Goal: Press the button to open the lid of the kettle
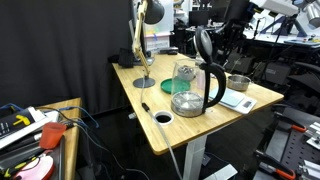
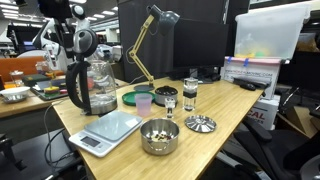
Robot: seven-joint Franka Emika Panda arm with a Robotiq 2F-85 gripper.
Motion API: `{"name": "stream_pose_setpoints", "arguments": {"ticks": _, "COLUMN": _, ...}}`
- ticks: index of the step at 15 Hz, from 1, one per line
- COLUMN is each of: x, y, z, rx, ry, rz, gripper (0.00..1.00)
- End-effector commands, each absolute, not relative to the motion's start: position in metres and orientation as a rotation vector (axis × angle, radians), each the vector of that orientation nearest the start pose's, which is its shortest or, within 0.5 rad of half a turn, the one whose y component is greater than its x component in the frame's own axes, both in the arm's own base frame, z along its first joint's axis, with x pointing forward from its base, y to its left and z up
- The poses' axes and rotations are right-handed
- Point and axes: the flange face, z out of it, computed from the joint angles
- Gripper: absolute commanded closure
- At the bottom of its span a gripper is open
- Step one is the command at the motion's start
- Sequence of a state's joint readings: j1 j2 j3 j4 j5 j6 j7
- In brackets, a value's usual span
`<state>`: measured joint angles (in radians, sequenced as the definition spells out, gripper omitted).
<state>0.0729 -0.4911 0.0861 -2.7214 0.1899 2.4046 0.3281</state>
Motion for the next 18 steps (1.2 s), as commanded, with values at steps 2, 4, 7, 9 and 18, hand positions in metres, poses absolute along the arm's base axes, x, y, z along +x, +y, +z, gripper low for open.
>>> {"name": "stream_pose_setpoints", "arguments": {"ticks": 2, "x": 0.363, "y": 0.052, "z": 0.414, "rx": -2.972, "ry": 0.481, "rz": -0.237, "gripper": 1.00}}
{"name": "stream_pose_setpoints", "arguments": {"ticks": 4, "x": 0.350, "y": 0.048, "z": 0.427, "rx": -2.981, "ry": 0.476, "rz": -0.208, "gripper": 1.00}}
{"name": "stream_pose_setpoints", "arguments": {"ticks": 7, "x": 0.328, "y": 0.044, "z": 0.454, "rx": -2.968, "ry": 0.440, "rz": -0.174, "gripper": 0.80}}
{"name": "stream_pose_setpoints", "arguments": {"ticks": 9, "x": 0.312, "y": 0.044, "z": 0.471, "rx": -2.941, "ry": 0.378, "rz": -0.127, "gripper": 0.67}}
{"name": "stream_pose_setpoints", "arguments": {"ticks": 18, "x": 0.303, "y": 0.045, "z": 0.476, "rx": -2.944, "ry": 0.372, "rz": -0.114, "gripper": 0.59}}
